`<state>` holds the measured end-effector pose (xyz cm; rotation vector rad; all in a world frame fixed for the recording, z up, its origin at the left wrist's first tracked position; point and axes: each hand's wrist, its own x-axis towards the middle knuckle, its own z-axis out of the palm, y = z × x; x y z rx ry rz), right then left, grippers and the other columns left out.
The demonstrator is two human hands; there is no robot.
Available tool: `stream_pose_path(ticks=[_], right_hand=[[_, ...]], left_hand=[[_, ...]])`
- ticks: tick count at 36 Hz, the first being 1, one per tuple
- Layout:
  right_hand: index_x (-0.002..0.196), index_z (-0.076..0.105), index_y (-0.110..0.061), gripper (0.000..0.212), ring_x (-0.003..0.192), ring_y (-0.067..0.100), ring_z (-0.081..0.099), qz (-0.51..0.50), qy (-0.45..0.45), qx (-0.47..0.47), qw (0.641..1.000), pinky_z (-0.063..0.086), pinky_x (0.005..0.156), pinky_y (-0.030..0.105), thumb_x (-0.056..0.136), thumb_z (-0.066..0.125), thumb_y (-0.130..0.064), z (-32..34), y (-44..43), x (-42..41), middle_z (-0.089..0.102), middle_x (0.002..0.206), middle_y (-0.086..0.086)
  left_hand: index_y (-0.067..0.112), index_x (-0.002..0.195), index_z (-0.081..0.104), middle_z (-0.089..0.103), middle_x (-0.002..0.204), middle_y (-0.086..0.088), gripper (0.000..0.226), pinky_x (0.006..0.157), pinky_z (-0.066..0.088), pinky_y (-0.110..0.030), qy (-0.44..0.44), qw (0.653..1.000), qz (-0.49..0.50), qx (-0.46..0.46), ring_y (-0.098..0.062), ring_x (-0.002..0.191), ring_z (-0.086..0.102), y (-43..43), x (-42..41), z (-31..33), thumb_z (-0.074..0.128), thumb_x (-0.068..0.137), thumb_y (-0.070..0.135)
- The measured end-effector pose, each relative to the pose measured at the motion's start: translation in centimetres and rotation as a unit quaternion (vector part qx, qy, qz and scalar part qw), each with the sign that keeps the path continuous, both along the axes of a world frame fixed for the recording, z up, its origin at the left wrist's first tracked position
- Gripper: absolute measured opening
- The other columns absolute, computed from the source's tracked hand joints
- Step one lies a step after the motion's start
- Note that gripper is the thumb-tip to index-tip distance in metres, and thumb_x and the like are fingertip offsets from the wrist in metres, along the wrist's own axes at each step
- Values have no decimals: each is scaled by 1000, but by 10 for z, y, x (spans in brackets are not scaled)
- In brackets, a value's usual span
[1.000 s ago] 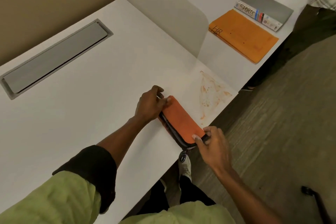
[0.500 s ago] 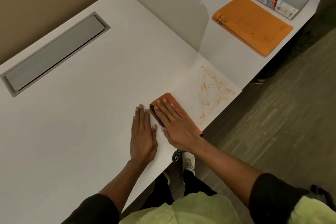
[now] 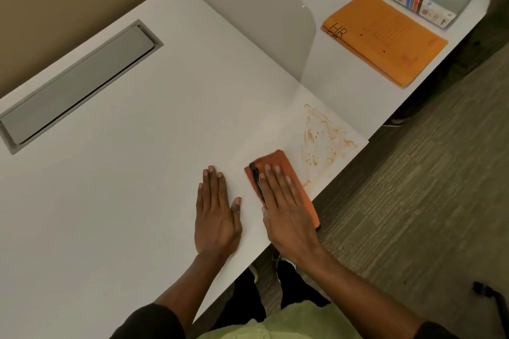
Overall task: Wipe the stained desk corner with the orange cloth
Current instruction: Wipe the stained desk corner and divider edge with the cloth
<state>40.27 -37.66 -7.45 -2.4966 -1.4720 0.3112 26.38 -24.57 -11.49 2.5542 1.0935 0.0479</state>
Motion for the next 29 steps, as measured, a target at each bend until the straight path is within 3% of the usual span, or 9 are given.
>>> stream_pose_path(ticks=[7,11,14,19,24,29], right_hand=[[165,3,-9,80,162,29,-4,-10,-11,5,1000,14,130,49,100,47,-20,-1,44,38,0,174,13],[165,13,-10,73,162,29,4,-45,7,19,999,12,131,46,99,44,-15,5,58,47,8,173,13],[163,22,-9,67,161,29,11,-58,39,42,997,14,132,43,101,46,-4,8,50,39,15,172,12],[163,24,-8,68,161,29,9,-31,72,59,995,21,130,48,96,33,-3,9,1,11,16,172,11],[161,31,-10,69,160,26,16,-4,98,100,990,24,128,47,97,49,7,6,-4,26,26,170,10],[160,33,-10,66,160,23,17,-34,96,121,987,15,132,42,98,50,6,9,37,71,29,169,9]], left_hand=[[17,176,-8,-17,185,0,75,138,-7,-34,10,1000,6,-8,-16,171,-14,0,1,4,23,117,50],[20,176,-8,-16,185,3,75,138,-8,-31,5,1000,12,-9,-14,171,-14,-1,3,7,26,116,50],[20,176,-7,-15,185,3,75,137,-8,-30,0,1000,12,-11,-14,171,-12,-2,3,9,27,116,49],[17,177,-2,-11,186,2,75,139,-2,-35,1,1000,10,3,-16,172,-9,-2,3,8,29,117,48],[18,177,1,-9,186,3,74,138,-1,-35,-2,1000,15,8,-15,172,-7,-2,4,7,29,117,49],[19,178,1,-11,186,6,74,140,6,-42,4,1000,20,6,-13,172,-9,-4,4,8,27,116,51]])
